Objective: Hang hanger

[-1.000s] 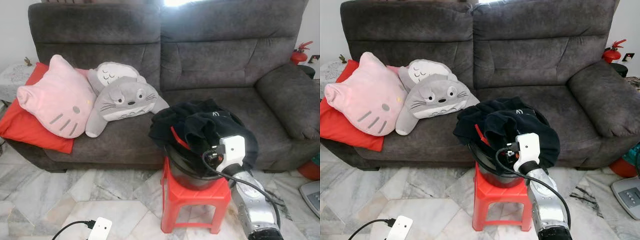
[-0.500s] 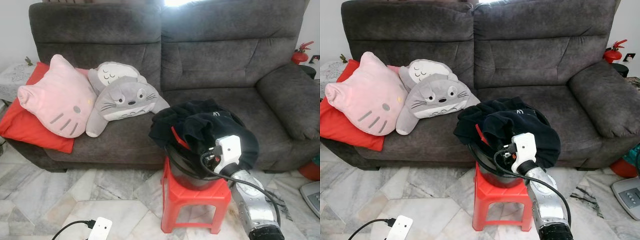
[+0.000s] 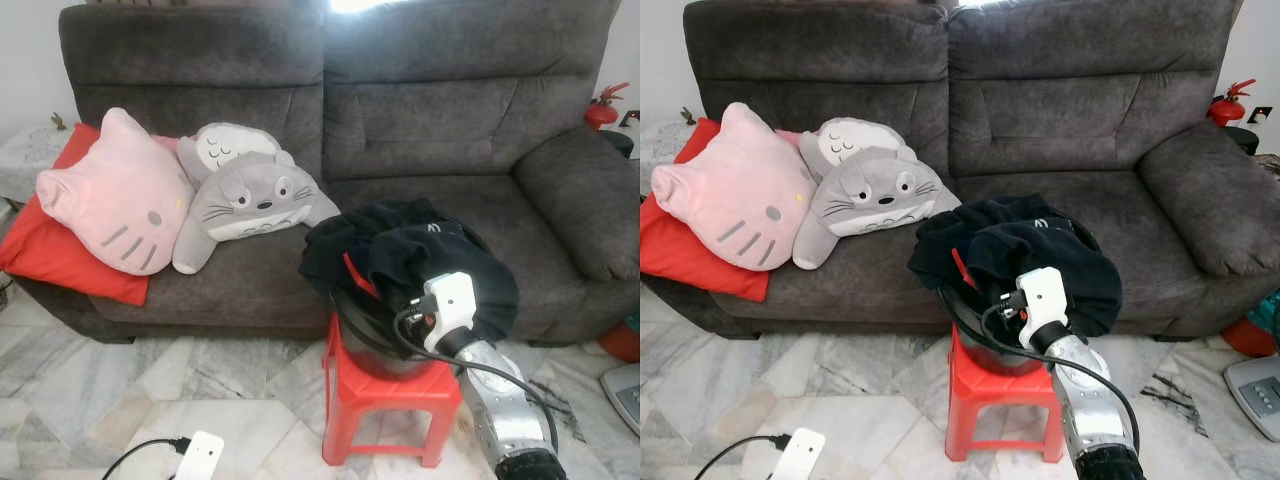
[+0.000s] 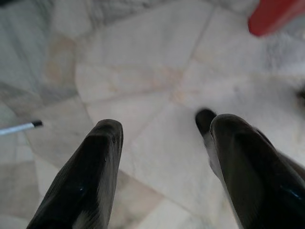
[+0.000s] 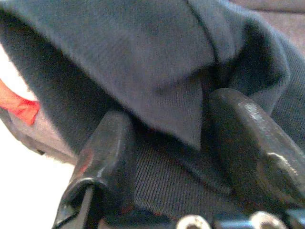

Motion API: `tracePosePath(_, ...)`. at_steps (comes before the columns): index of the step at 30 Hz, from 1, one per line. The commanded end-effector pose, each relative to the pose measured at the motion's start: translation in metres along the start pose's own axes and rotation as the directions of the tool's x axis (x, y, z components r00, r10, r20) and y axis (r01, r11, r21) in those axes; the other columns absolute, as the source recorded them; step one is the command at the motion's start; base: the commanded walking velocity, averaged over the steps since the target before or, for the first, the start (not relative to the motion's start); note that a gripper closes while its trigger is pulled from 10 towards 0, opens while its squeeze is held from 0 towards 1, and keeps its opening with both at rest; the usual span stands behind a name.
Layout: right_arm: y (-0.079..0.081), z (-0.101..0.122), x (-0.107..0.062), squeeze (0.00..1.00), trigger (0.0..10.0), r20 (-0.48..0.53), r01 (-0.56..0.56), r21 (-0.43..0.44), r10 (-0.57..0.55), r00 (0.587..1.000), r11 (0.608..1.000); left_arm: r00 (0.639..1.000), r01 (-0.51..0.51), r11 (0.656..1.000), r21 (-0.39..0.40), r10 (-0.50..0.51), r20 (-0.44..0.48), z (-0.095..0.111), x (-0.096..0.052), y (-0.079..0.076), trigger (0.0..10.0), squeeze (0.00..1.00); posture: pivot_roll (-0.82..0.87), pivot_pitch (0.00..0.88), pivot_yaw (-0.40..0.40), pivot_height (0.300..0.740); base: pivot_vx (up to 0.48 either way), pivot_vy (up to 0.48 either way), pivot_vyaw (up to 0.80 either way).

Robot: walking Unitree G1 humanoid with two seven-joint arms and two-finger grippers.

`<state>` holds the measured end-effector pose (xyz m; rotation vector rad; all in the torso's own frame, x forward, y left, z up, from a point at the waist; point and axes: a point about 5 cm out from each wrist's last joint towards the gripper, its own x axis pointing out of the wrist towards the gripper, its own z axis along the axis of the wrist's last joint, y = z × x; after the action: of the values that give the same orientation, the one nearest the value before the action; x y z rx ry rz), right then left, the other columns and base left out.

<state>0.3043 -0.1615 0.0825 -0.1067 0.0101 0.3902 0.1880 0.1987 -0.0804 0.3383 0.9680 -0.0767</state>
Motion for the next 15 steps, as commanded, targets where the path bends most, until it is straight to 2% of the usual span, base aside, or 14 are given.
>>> tracePosePath(1,-0.001,0.003,0.003,0.00,10.0,0.012,0.004,-0.017,-0.004,1.000,1.000,1.000,-0.006,1.000,-0.012,0.006,0.008,0.003,0.000,0.004,10.0,0.00,-0.21,0.000,0.042,0.727,0.000,0.000,0.00)
tracePosePath(5,-0.004,0.004,0.008,0.00,10.0,0.010,0.026,-0.031,-0.026,1.000,0.999,0.999,-0.013,1.000,-0.014,0.012,-0.044,-0.016,-0.003,0.010,10.0,0.00,-0.21,0.000,0.041,0.727,0.000,0.000,0.00)
tracePosePath(15,-0.006,0.006,0.015,0.00,10.0,0.025,0.049,-0.033,-0.048,0.999,0.998,0.997,-0.018,1.000,0.000,0.018,-0.073,-0.023,-0.004,0.008,10.0,0.00,-0.21,0.000,0.041,0.727,0.000,0.000,0.00)
